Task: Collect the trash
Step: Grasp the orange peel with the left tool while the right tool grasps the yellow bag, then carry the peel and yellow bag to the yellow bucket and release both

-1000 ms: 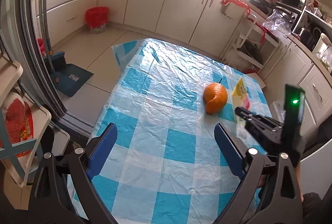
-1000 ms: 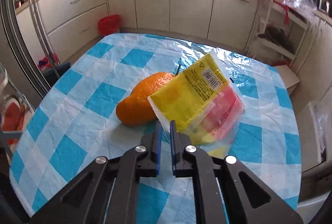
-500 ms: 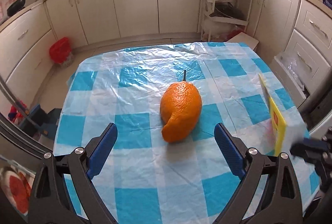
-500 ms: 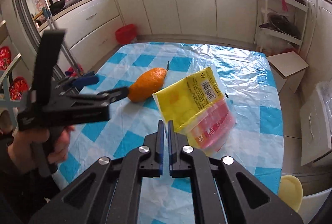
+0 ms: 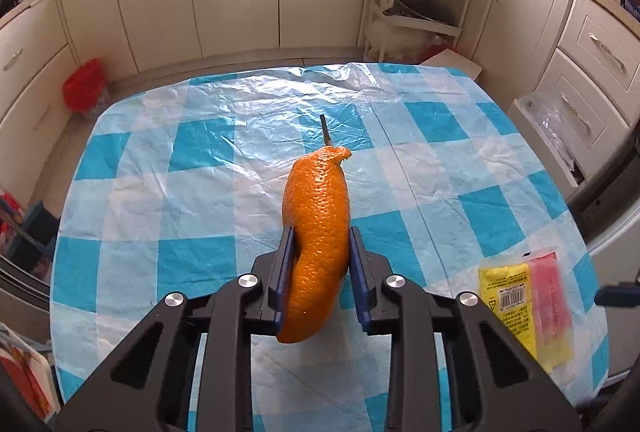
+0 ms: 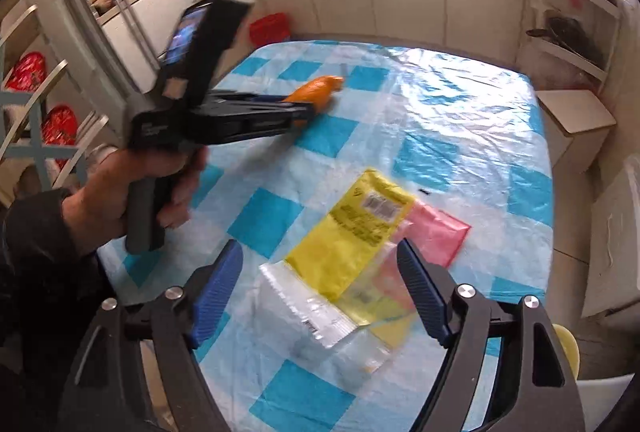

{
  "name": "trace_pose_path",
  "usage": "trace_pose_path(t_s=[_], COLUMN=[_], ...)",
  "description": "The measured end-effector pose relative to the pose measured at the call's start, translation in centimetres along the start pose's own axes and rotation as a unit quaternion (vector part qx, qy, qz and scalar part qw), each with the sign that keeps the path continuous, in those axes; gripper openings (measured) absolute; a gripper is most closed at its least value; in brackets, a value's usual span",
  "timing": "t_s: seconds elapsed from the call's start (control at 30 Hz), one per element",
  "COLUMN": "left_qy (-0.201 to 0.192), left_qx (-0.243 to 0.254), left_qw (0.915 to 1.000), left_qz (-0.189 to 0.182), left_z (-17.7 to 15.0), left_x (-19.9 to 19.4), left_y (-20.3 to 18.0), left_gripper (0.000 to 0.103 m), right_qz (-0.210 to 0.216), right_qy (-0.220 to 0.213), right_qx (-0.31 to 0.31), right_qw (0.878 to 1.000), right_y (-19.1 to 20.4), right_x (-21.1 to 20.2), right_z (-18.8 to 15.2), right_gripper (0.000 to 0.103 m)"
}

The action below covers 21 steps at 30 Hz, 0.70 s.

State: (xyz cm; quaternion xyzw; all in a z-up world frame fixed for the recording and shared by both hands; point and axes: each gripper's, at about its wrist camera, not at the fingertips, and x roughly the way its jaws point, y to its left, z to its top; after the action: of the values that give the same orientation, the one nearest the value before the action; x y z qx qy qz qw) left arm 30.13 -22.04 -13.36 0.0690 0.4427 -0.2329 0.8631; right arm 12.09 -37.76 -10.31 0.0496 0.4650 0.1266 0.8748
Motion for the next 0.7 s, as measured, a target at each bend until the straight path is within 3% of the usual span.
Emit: trace_pose_path(t_s=[0.07, 0.17, 0.33, 0.37, 0.4, 0.47, 0.5, 0.53, 0.7], left_qy=[0.005, 0.008, -0.006, -0.010, -0.012, -0.019, -0.022, -0.024, -0.034], left_qx=[-0.013, -0.023, -0.016, -0.016, -0.018, -0.018, -0.020, -0.022, -0.019], left_qw=[0.9998, 0.9991, 0.9989, 0.9989, 0.9989, 0.9990, 0.9990, 0.9990, 0.9990], left_qz=[-0.015, -0.034, -0.044, -0.043, -0.042, -0.036, -0.034, -0.032, -0.023], left_z=[-0.6, -1.6, -2.9, -3.2, -3.4, -3.8, -4.1, -4.2, -5.1], left_x=[-0.6, -1.7, -4.4, -4.9, -5.4, -6.3, -6.7, -7.0, -8.3], left_y=[0.6, 1.0, 0.5, 0.4, 0.3, 0.3, 0.3, 0.3, -0.1], left_gripper=[0.022, 0.022, 0.022, 0.022, 0.022, 0.022, 0.022, 0.022, 0.022], right_qz=[-0.046, -0.075, -0.114, -0.115, -0.114, -0.116, -0.110, -0.102, -0.086], right_qy=[0.015, 0.042, 0.055, 0.057, 0.062, 0.060, 0.061, 0.061, 0.042], right_qx=[0.037, 0.072, 0.031, 0.018, 0.007, -0.008, -0.013, -0.013, -0.012], right_qw=[0.998, 0.994, 0.992, 0.992, 0.991, 0.991, 0.992, 0.993, 0.995], right_y=[-1.5, -3.1, -2.1, -1.6, -1.3, -0.6, -0.4, -0.3, -0.3], right_x=[0.9, 2.4, 4.2, 4.4, 4.8, 5.1, 5.2, 5.0, 3.7], right_z=[0.2, 0.1, -0.2, -0.2, -0.4, -0.6, -0.6, -0.6, -0.8], right_gripper=[0.079, 0.079, 0.077, 0.067, 0.047, 0.028, 0.012, 0.005, 0.004])
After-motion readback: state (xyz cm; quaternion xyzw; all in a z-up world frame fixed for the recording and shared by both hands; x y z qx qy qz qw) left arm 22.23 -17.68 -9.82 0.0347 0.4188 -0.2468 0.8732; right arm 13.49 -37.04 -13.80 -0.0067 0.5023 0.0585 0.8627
